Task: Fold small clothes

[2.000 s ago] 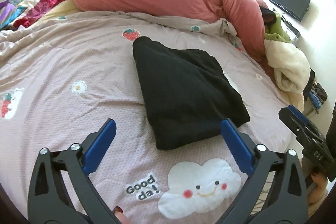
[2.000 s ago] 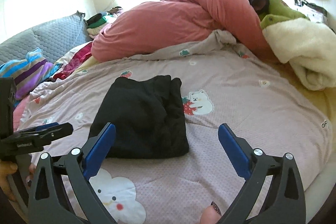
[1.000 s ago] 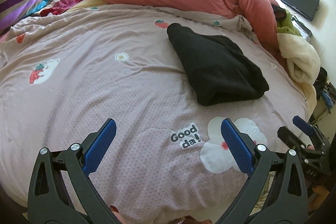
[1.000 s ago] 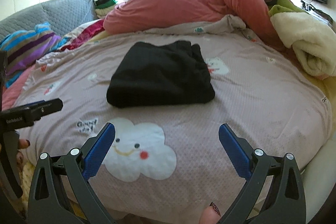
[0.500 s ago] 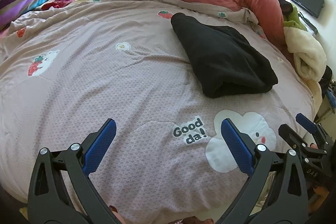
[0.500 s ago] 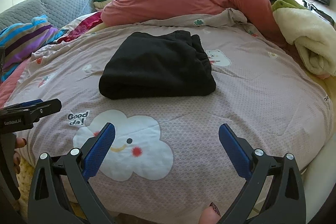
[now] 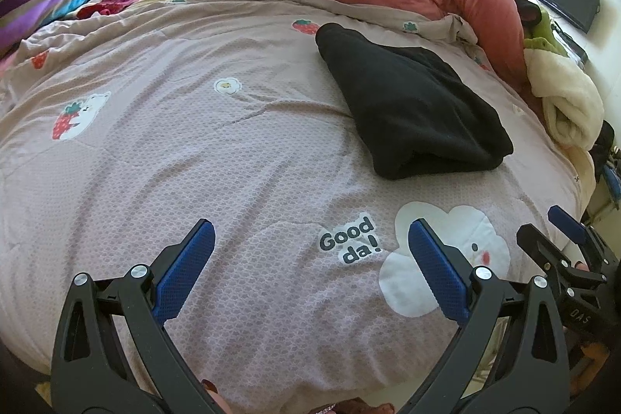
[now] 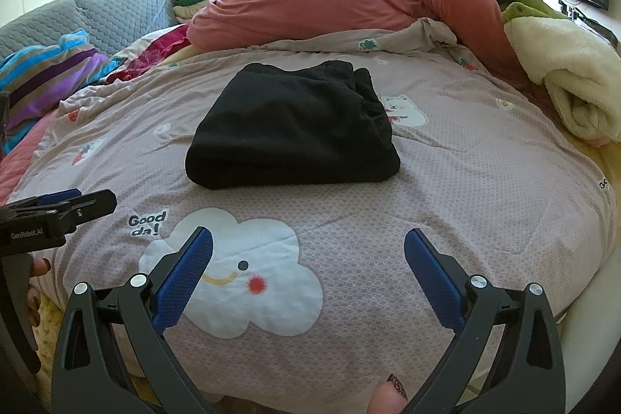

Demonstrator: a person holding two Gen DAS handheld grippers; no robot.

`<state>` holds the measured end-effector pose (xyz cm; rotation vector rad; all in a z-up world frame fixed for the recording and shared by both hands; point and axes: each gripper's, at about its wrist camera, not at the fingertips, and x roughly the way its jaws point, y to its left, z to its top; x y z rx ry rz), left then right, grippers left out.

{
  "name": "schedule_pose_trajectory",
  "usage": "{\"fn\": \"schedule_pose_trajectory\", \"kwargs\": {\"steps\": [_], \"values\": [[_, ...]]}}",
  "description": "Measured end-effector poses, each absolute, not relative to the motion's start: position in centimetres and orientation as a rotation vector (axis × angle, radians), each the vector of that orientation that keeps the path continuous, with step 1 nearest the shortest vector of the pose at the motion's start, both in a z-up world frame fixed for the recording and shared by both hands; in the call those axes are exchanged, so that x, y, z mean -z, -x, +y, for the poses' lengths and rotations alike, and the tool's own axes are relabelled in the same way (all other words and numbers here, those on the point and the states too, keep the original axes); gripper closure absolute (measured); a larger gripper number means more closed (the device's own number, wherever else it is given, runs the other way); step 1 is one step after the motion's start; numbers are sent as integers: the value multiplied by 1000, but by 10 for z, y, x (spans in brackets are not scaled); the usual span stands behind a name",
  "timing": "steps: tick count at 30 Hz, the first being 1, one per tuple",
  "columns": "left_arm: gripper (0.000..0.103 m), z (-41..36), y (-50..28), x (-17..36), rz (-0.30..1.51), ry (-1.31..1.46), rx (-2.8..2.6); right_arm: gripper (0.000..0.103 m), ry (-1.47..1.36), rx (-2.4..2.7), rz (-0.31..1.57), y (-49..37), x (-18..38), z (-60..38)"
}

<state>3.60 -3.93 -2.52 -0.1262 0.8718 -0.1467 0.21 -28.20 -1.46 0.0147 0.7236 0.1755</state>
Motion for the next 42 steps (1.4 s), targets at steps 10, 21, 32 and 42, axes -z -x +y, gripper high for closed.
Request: {"fn": "schedule_pose_trajectory", "kwargs": {"steps": [10, 21, 32, 42], "values": [[9, -41, -33, 23, 861, 119, 147, 5, -19, -183, 727, -1, 14, -281], [9, -41, -32, 20, 858, 115, 138, 5, -20, -185, 726, -1, 14, -279], [9, -40, -33, 21, 861, 106, 135, 5, -24, -179, 728, -2, 13, -280], [9, -39, -33, 22, 860, 110, 130, 5, -22, -178, 732, -5, 15, -281]]}}
